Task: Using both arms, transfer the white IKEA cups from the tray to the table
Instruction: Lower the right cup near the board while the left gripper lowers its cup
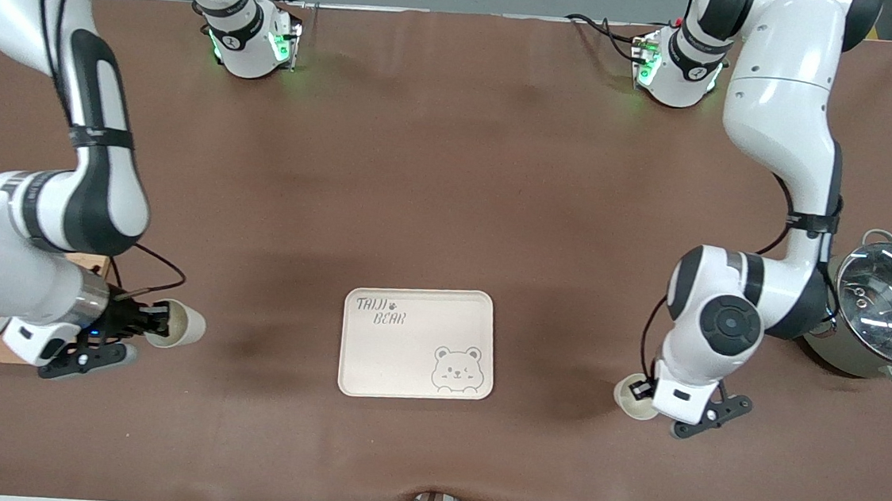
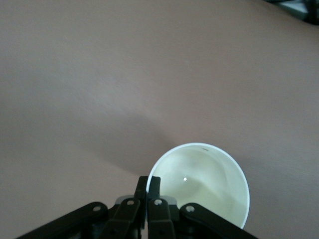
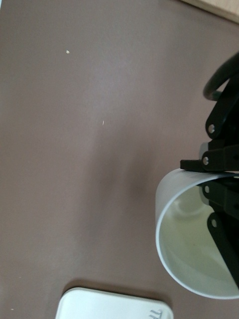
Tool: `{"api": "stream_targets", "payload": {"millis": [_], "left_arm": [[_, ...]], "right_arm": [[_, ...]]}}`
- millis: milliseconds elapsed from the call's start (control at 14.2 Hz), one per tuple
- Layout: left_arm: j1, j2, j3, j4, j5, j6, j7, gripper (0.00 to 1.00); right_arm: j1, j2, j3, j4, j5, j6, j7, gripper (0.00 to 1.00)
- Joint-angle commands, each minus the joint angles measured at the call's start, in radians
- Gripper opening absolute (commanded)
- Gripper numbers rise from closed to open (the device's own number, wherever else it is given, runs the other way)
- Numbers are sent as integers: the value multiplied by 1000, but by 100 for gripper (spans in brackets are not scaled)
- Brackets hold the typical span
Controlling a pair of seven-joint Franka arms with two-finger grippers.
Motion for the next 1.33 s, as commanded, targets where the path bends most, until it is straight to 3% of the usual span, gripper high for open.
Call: {"api": "stream_targets", "payload": {"millis": [0,351,982,1053,1193,1263], "left_arm": [[74,-40,-21,-46,10,-3,140,0],[293,-40,-168,-46,13,17,347,0],[336,-38,-174,-128,11,117,499,0],[336,-38,-174,-128,11,117,505,10],[336,-38,-174,-126,11,117,524,46],[335,-38,-174,-126,11,117,524,54]], "right_arm": [[-39,24,17,-9,36,20,-79,0],[-50,92,17,-18,62,116,-137,0],[-36,193,20,-21,79,268,-165,0],[-33,202,20,-21,79,284,-165,0],[-27,209,20,-21,81,299,-163,0],[-21,210,20,-21,81,299,-163,0]]}}
